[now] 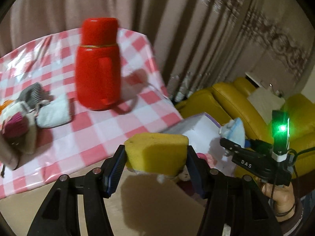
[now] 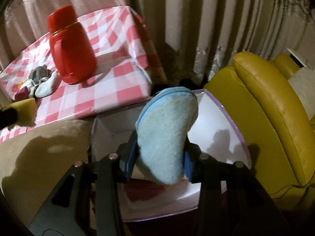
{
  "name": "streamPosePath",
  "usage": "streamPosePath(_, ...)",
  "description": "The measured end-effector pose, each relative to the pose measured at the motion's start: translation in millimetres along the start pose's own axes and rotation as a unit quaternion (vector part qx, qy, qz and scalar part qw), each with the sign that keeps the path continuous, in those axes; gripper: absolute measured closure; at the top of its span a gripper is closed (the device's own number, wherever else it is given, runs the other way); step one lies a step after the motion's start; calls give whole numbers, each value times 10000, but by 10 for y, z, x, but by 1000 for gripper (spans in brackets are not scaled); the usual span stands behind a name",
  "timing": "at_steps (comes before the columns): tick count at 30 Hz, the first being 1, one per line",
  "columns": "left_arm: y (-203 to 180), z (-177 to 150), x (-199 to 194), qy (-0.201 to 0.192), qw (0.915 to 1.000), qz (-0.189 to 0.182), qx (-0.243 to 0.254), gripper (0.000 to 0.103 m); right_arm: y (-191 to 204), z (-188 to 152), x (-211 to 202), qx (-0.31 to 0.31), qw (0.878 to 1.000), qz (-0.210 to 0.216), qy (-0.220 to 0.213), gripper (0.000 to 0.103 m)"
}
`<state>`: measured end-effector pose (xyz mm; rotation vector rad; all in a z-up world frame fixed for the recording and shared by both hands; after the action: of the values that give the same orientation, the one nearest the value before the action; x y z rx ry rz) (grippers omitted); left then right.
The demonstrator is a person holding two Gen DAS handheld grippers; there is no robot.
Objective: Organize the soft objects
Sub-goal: 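Carry slipper and sponge to the white box and open both tools to release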
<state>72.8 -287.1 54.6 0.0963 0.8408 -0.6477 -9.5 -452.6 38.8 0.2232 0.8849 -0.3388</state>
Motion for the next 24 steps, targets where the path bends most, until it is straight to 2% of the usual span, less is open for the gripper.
streamPosePath(4, -224, 71, 136, 16, 9992, -361, 175, 38, -60, 34, -39, 29, 9997, -179, -139, 33)
streamPosePath(9, -352, 68, 265, 165, 9982, -479, 316, 31, -85, 59, -45, 10, 9993, -306, -192, 27)
streamPosePath(14, -338, 12, 256, 241, 9983, -366, 371, 29, -60, 60, -35, -3, 9992, -348, -196, 25)
streamPosePath(19, -254, -11, 178, 149, 9990, -152, 402, 28, 8, 62, -65, -122, 9988, -398, -249, 23)
streamPosePath(24, -77, -101, 57, 69, 9988, 216, 439, 28, 66, 86, -117, -230, 9979, -491, -365, 22)
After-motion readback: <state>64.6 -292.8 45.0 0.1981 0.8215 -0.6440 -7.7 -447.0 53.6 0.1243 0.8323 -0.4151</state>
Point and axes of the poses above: each gripper's, at about its wrist camera, not at the fingertips, and x roughly the way its jaws point, y to its left, z to its top, the point moved 3 cm from there along x, roughly the way its jaws point, and after that the axes turned 7 degrees about x, right-handed, at the moved point
